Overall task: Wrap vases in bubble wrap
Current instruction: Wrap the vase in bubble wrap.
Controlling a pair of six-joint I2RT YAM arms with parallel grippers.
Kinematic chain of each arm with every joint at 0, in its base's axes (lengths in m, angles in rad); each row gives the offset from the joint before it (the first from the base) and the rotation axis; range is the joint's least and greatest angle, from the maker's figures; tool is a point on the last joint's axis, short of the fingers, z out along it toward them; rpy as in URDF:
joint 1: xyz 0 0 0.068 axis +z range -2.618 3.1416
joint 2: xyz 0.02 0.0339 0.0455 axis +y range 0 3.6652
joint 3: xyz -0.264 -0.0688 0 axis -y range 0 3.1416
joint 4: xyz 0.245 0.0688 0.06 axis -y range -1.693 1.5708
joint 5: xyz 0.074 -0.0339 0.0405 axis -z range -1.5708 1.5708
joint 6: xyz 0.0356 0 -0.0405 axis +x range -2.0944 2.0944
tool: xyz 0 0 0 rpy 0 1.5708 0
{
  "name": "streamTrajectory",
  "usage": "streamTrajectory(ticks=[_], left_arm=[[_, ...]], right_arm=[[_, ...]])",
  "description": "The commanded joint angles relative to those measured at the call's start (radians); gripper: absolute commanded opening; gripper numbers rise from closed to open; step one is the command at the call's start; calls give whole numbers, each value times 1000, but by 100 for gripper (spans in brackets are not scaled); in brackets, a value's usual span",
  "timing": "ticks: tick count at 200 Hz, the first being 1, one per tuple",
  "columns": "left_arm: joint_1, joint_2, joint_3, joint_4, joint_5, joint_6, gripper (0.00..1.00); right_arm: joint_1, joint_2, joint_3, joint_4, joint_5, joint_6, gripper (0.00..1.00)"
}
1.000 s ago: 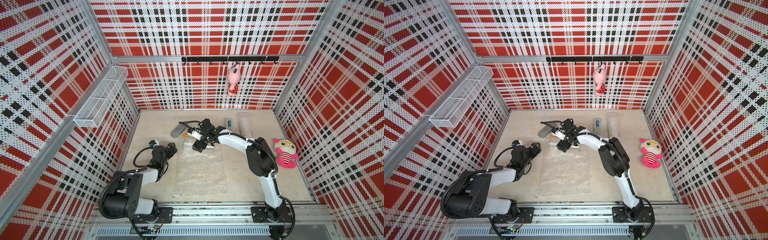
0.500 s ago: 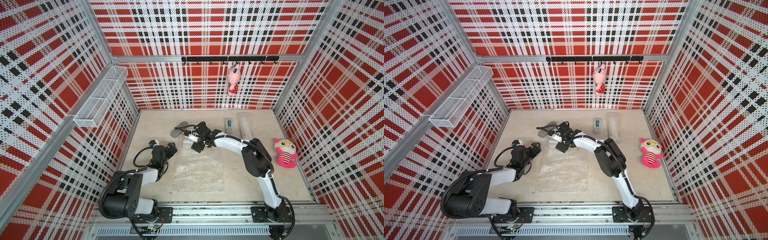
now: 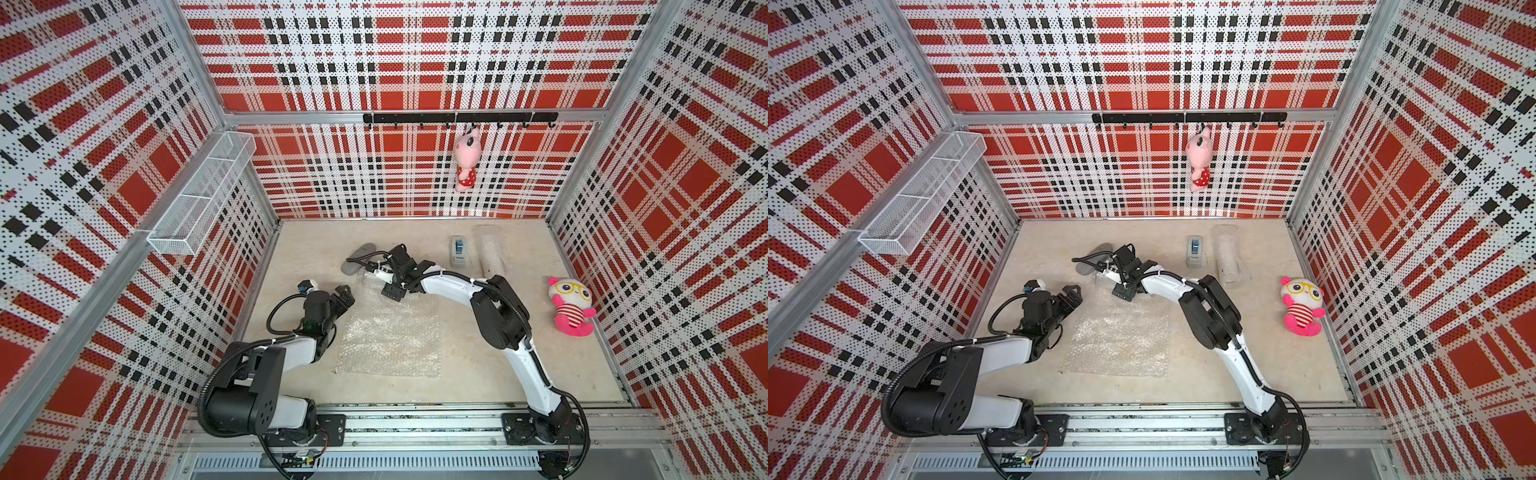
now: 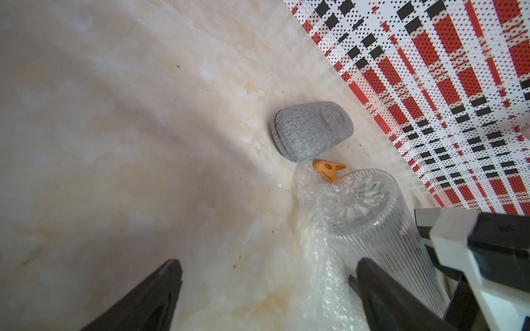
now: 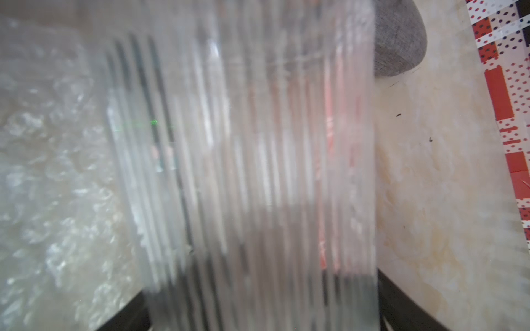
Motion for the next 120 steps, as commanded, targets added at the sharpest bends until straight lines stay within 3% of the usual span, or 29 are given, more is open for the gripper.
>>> streamTrajectory(ticks=[1,36,76,120], left_arm=[[-1,1,21,8,-1,21,98],[2,3,22,8,-1,21,98],[4,-3,20,7,-7,21,98],[8,-33,6,-8,-55,12,98]], right_arm=[[-4,-27,-52,14,-1,-4,78],[-4,-171,-136,118,29,-18,63],[6,-318,-178,145,33,-36,58],[101,-444,-399,235,73,-12,56]])
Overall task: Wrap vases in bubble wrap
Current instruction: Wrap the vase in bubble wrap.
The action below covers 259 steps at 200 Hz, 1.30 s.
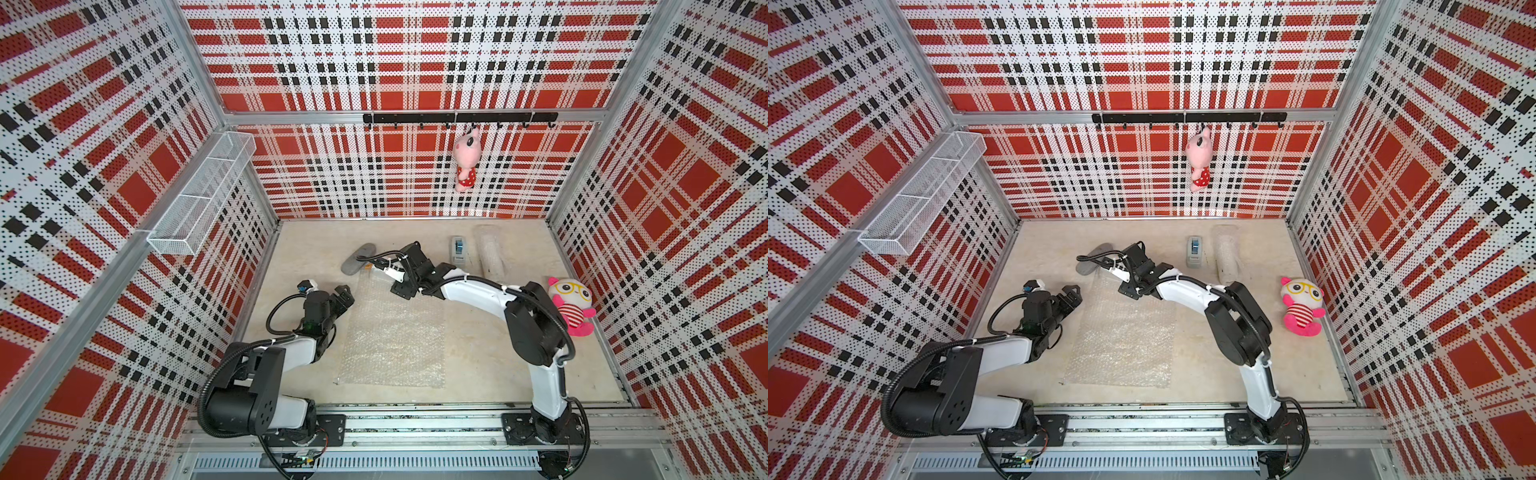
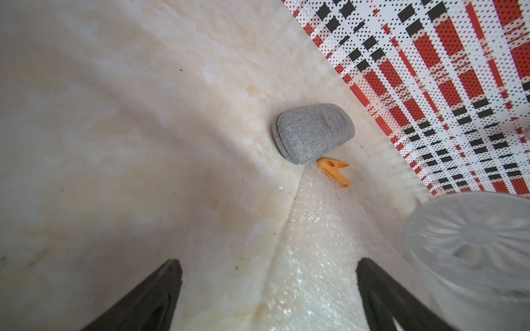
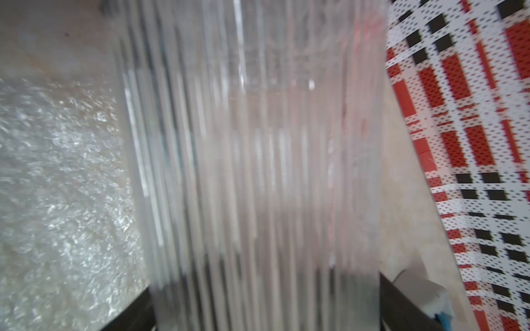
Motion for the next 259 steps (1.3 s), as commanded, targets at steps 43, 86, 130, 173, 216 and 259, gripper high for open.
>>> streamTrajectory(ticks=[43,86,130,173,216,259], left_arm=[[17,-49,-5,-15,-52,7,98],[18,-40,-1,-16,-49,7,98],[19,-29,3,-16,-40,7,98],[19,-35,3,-16,-41,7,98],[20,-34,4,-16,-35,7,98],[19,-28,6,-16,-33,8,98]], right_arm=[[143,-110,-212,145,2,6,56],[168,-98,-267,142,-10,-19,56],[168,-81,-247,156,2,-37,59],[169,-38,-248,175,-3,-52,65],[169,-8,-266,177,17,-53,84],[169,-49,-283,189,19,-51,98]])
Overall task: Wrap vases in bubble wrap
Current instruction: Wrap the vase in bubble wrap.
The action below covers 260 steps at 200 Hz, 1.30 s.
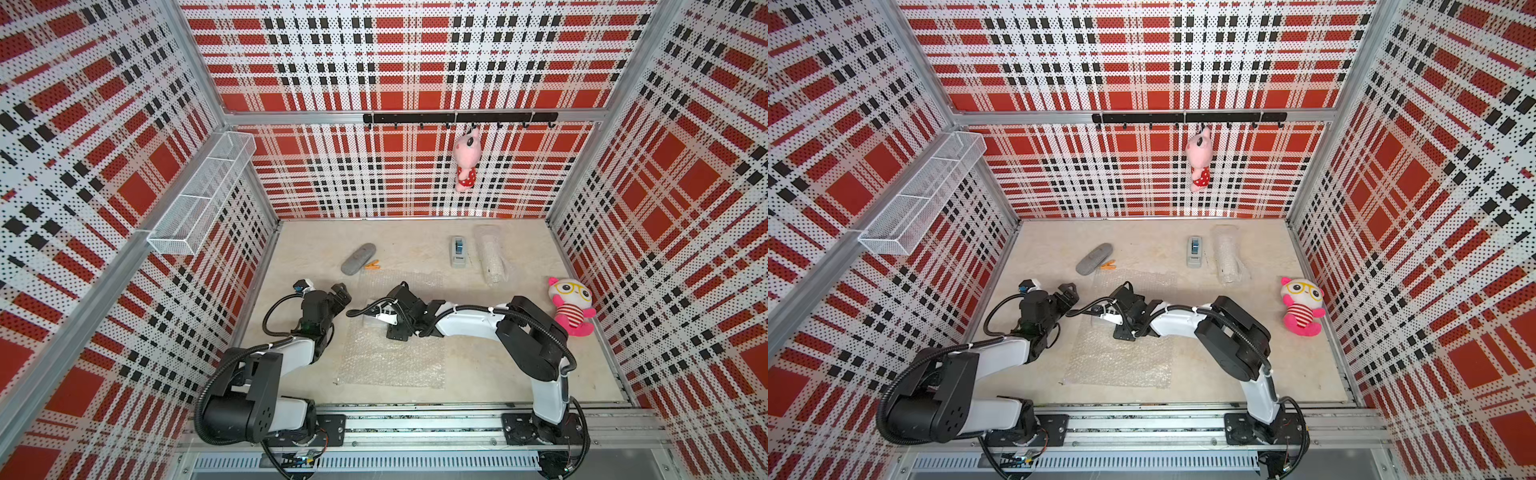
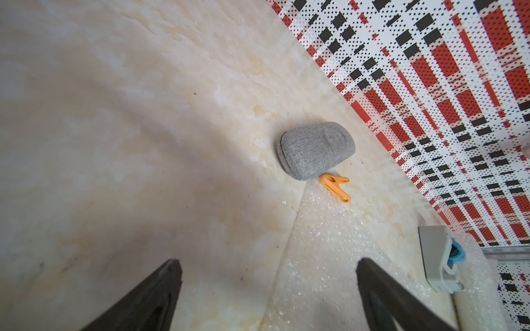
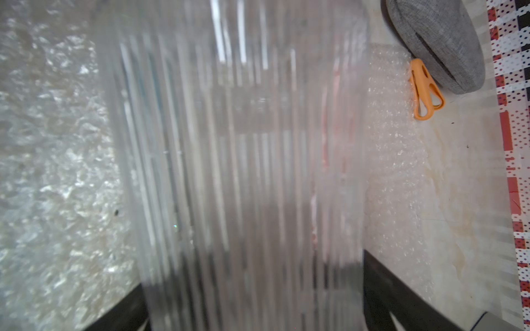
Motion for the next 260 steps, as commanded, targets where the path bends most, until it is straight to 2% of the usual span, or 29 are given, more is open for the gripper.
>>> streamTrajectory(ticks=[1,69,129,171,204,260], left_arm=[[8,5,6,-3,0,9,98],[9,-6,3,-3,-3,11,98],[10,-8,3,-3,-3,12,98],[11,-12,0,-3,-3,12,98],[16,-24,-11,-5,-12,12,98],[23,-35,-19,-5,-12,5,98]], right_arm=[[0,-43,-11,40,8,-15,98],[9,-105,-20,24,3,13,100],[23,-261,-68,-15,-53,128,100],[19,-205,-12,-58,-82,156,100],[36,-210,21,-119,-236,257,91],[197,-292,-154,-107,-233,376,78]])
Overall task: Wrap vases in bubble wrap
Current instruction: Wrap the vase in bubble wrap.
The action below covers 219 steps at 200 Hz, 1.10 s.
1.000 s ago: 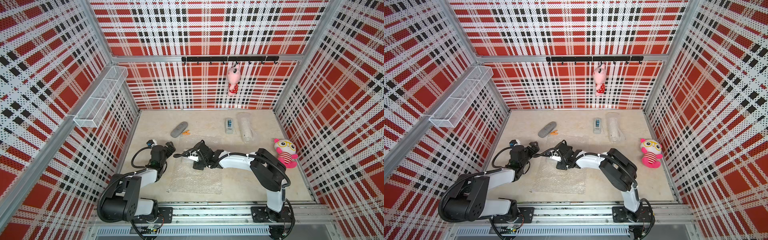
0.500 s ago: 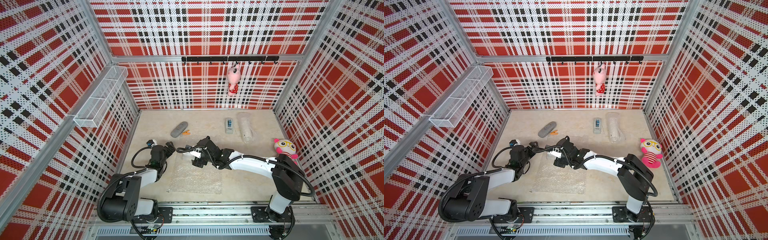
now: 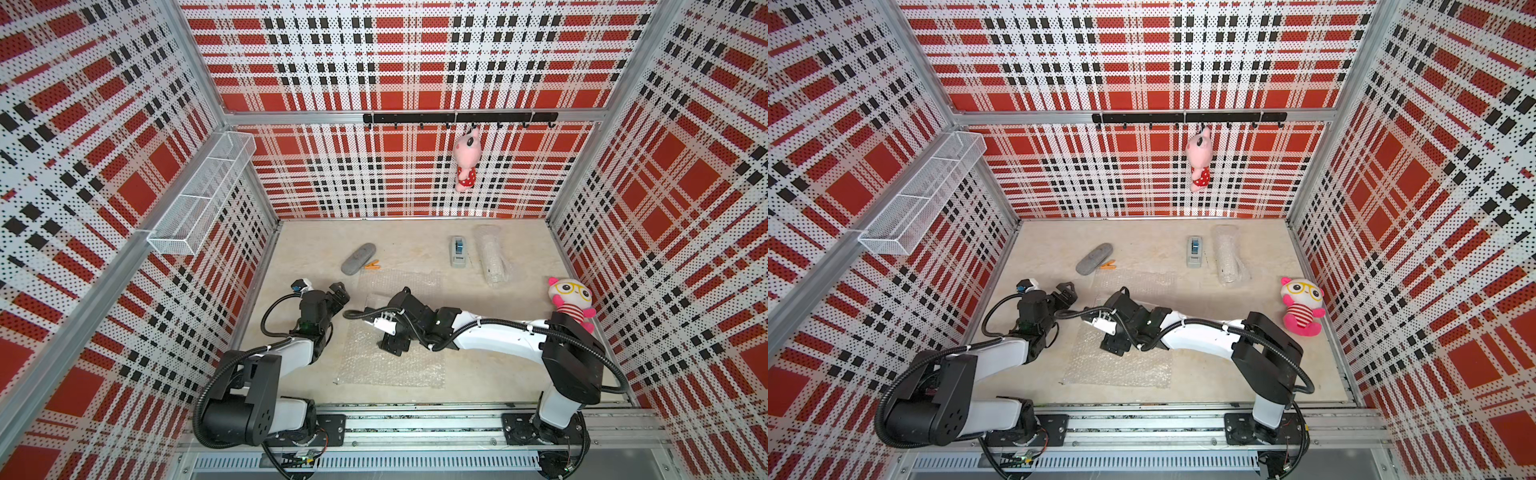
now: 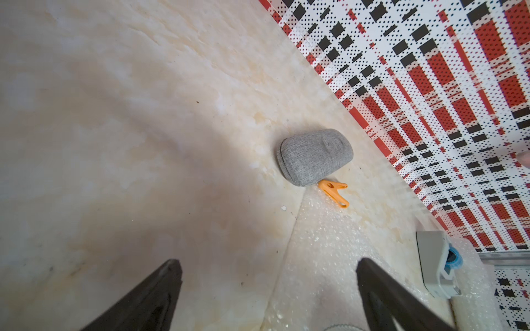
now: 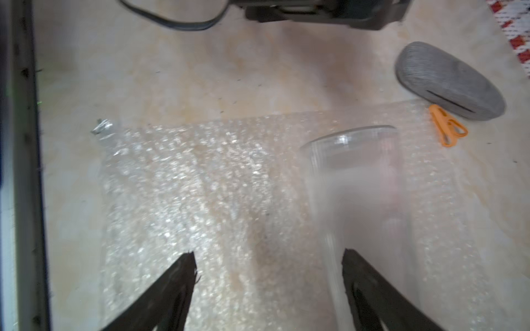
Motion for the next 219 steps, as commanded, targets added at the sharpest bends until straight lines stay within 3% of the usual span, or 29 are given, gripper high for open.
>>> streamTrajectory(ticks=[1,73,123,205,219], left_arm=[[9,-18,-16,-5,-12,5,98],[14,-21,-20,-8,-29,2,98],[21,-28,-27,-11,-39,-3,98],[28,-30,-27,-13,-37,-4,98],[26,-30,-27,-14,-38,-4,98]], right_arm=[[56,-44,-59,-12,-41,82,78],[155,-29,-169,75,-72,168,66],[166,13,-188,107,-79,174,55],[171,62,-204,101,-57,151,47],[173,67,-201,99,-50,147,41]])
